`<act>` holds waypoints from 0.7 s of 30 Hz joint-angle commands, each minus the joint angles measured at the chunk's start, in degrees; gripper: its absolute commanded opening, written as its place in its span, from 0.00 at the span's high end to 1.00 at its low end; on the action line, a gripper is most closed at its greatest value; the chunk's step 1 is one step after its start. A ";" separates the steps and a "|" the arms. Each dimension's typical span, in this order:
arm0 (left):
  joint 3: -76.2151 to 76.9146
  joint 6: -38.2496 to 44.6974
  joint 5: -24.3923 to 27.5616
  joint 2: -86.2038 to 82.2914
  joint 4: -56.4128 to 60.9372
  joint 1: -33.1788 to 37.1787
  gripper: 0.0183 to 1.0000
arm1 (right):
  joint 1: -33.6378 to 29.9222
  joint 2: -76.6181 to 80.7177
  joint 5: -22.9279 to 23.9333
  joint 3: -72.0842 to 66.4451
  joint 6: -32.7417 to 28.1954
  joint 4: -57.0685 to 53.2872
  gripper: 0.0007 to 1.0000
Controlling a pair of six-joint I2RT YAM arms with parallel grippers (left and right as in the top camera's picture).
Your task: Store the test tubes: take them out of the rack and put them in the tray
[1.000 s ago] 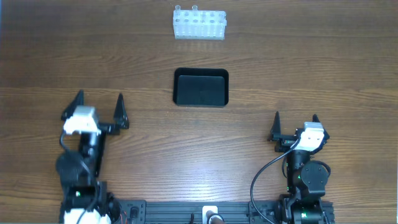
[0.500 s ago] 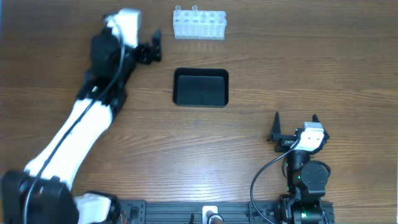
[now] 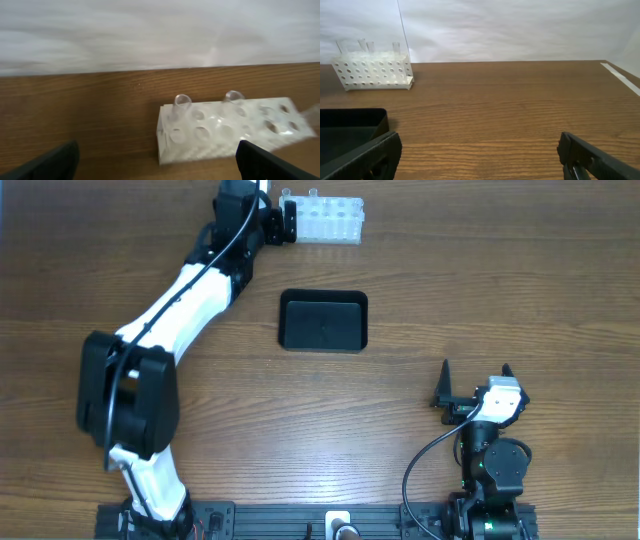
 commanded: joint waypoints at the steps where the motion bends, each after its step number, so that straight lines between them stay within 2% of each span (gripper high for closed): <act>1: 5.35 -1.42 -1.49 5.11 -0.48 -0.13 0.00 | -0.37 -0.59 -0.24 -0.35 0.15 -0.26 0.01; 16: 21.20 -1.44 -2.12 18.43 -5.35 -0.11 0.00 | -0.37 -0.59 -0.24 -0.35 0.15 -0.26 0.01; 21: 22.95 -1.46 -2.54 20.13 -5.33 -0.11 0.05 | -0.37 -0.59 -0.24 -0.35 0.15 -0.26 0.01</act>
